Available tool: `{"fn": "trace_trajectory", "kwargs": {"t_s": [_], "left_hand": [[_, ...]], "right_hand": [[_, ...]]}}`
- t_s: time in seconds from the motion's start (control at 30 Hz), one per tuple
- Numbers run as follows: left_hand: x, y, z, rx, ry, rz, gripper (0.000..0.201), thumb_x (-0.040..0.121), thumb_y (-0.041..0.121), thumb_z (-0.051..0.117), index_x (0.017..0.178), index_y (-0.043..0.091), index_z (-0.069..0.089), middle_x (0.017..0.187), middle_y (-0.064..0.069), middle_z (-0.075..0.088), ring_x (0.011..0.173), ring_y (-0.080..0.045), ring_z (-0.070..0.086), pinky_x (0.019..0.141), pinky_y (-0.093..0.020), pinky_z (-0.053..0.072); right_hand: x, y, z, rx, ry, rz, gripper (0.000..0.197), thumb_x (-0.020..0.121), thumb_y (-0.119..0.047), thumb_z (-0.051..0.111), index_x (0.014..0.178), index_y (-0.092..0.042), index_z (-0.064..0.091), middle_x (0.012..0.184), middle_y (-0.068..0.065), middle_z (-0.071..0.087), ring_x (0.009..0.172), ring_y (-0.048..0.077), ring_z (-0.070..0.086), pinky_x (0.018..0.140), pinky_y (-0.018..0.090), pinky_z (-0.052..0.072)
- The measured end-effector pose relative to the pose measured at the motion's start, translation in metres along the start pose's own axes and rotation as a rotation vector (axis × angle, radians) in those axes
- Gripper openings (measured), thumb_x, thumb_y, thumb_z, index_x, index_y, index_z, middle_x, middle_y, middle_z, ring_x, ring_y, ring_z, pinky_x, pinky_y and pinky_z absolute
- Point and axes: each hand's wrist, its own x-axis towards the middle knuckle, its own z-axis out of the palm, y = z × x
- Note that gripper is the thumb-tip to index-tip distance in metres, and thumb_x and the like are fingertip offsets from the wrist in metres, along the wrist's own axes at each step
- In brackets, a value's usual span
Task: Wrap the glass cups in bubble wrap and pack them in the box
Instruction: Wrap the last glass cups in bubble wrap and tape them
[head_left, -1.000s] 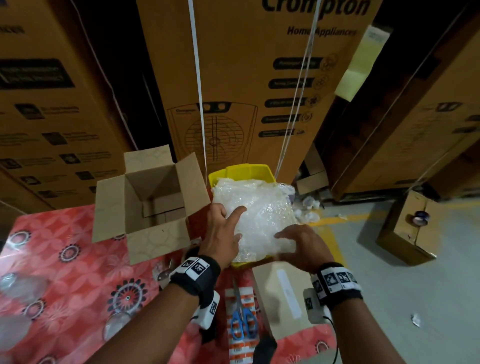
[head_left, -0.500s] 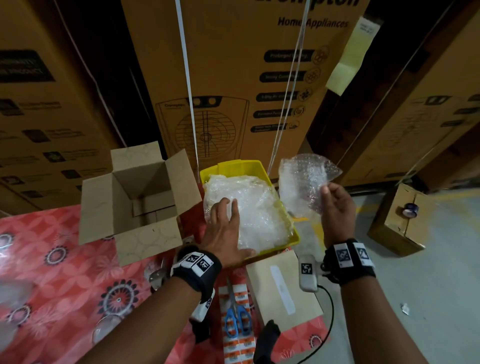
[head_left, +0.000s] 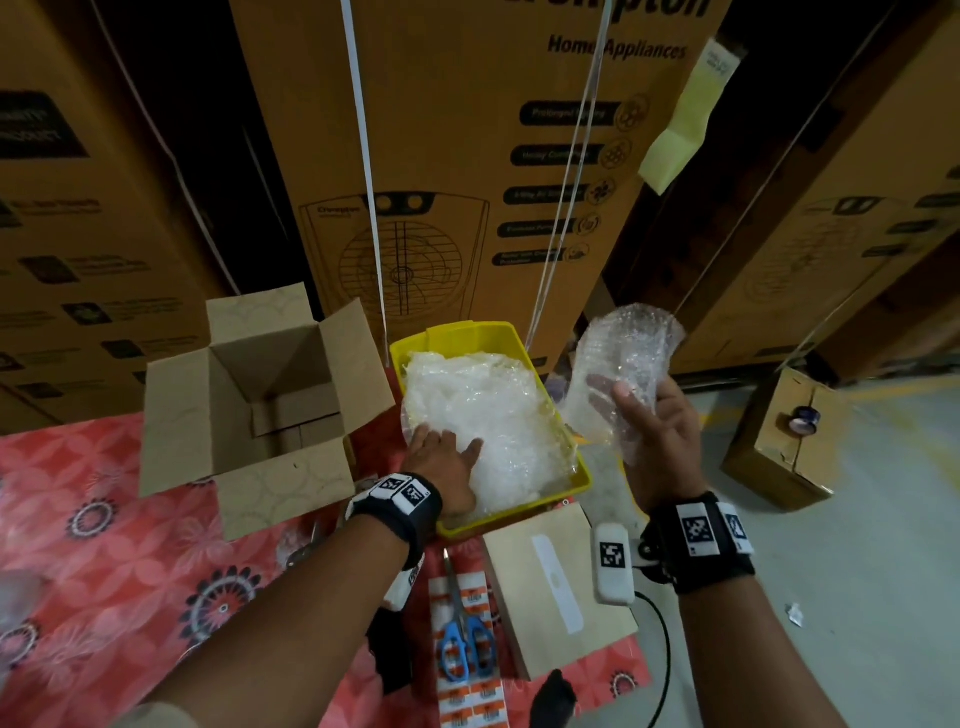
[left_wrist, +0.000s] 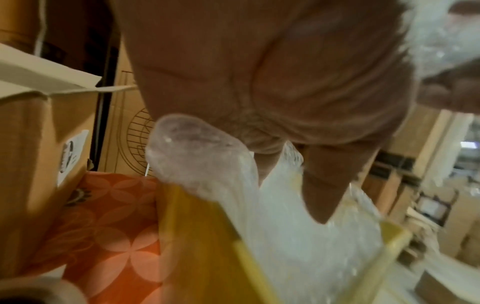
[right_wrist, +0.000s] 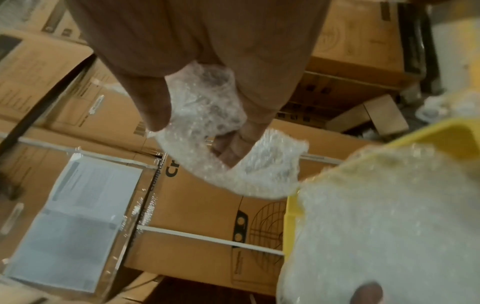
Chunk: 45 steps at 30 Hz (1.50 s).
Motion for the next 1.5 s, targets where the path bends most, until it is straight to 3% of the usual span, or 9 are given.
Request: {"fn": "trace_trajectory", "kwargs": {"t_s": [0.17,0.27,0.4,0.5,0.67,0.83,1.07,1.37,1.5], "left_hand": [[-0.022,-0.014,-0.026,-0.299,0.085,0.005,0.109,0.079,0.079,0.069,0.167,0.031,0.024,0.168,-0.012,0.026,0.155,-0.037,0.017,0.129,-0.048,0.013],[-0.051,-0.012,-0.036,-0.389,0.447,-0.029,0.134,0.058,0.092,0.072,0.165,0.035,0.015,0.156,-0.003,0.026,0.144,-0.029,0.025,0.122,-0.048,0.026],[-0.084,-0.002,-0.043,-0.781,0.746,0.209,0.125,0.058,0.066,0.094,0.157,0.038,0.022,0.153,0.002,0.027,0.137,-0.022,0.042,0.114,-0.05,0.046],[-0.092,0.009,-0.042,-1.322,0.678,0.357,0.113,0.073,0.049,0.093,0.157,0.039,0.019,0.152,-0.001,0.039,0.126,-0.02,0.061,0.096,-0.048,0.061],[-0.085,0.011,-0.041,-1.52,0.879,-0.001,0.079,0.098,0.004,0.068,0.144,0.058,0.032,0.158,-0.001,0.044,0.131,-0.017,0.06,0.107,-0.05,0.055],[-0.076,-0.007,-0.033,-1.06,0.908,-0.216,0.056,0.094,-0.017,0.047,0.113,0.031,0.069,0.136,-0.008,0.047,0.116,-0.023,0.057,0.085,0.004,0.033],[-0.057,0.0,-0.022,-0.932,0.465,-0.159,0.056,0.108,0.027,0.057,0.161,0.02,0.039,0.172,-0.012,0.01,0.153,-0.035,0.034,0.119,-0.03,0.031],[-0.042,0.009,-0.018,-0.537,0.613,-0.077,0.089,0.08,0.059,0.081,0.15,0.018,0.044,0.169,-0.014,-0.015,0.159,-0.043,-0.004,0.127,-0.059,0.023],[-0.04,0.019,-0.021,-0.558,0.541,0.046,0.123,0.07,0.074,0.082,0.166,0.037,0.014,0.168,0.002,-0.04,0.159,-0.033,-0.028,0.122,-0.07,0.026]], "right_hand": [[0.002,0.001,0.019,0.079,0.084,0.206,0.015,0.109,-0.021,0.052,0.115,-0.017,0.065,0.099,0.001,0.08,0.09,0.016,0.079,0.068,0.03,0.063],[-0.001,0.007,0.031,0.108,-0.005,0.231,0.031,0.111,-0.026,0.046,0.128,-0.006,0.064,0.126,0.019,0.072,0.122,0.036,0.069,0.094,0.048,0.059],[-0.011,0.014,0.054,-0.061,-0.158,0.083,0.03,0.111,-0.017,0.047,0.129,-0.004,0.067,0.126,0.012,0.075,0.121,0.03,0.07,0.099,0.047,0.056],[-0.012,0.036,0.069,-0.663,-0.393,-0.292,0.033,0.108,-0.015,0.053,0.139,-0.019,0.063,0.133,-0.002,0.068,0.124,0.021,0.064,0.101,0.047,0.055],[-0.012,0.067,0.078,-1.134,-0.723,-0.328,0.086,0.078,-0.005,0.057,0.158,-0.034,0.043,0.155,-0.003,0.055,0.139,0.021,0.053,0.113,0.039,0.047],[0.009,0.078,0.016,-1.116,-0.087,-0.102,0.05,0.081,-0.031,0.065,0.131,-0.029,0.071,0.119,-0.005,0.076,0.112,0.021,0.071,0.094,0.04,0.059],[0.025,0.095,-0.014,-1.552,0.035,0.182,0.015,0.089,-0.02,0.067,0.096,-0.022,0.08,0.097,0.012,0.077,0.088,0.038,0.07,0.072,0.039,0.06],[0.024,0.053,0.002,-0.175,0.175,0.141,0.007,0.098,-0.01,0.063,0.091,-0.011,0.063,0.085,0.007,0.067,0.075,0.022,0.06,0.065,0.033,0.049],[0.027,0.019,0.013,0.05,0.09,0.182,0.012,0.107,-0.011,0.052,0.103,-0.01,0.063,0.09,0.007,0.071,0.074,0.021,0.068,0.057,0.03,0.057]]}}
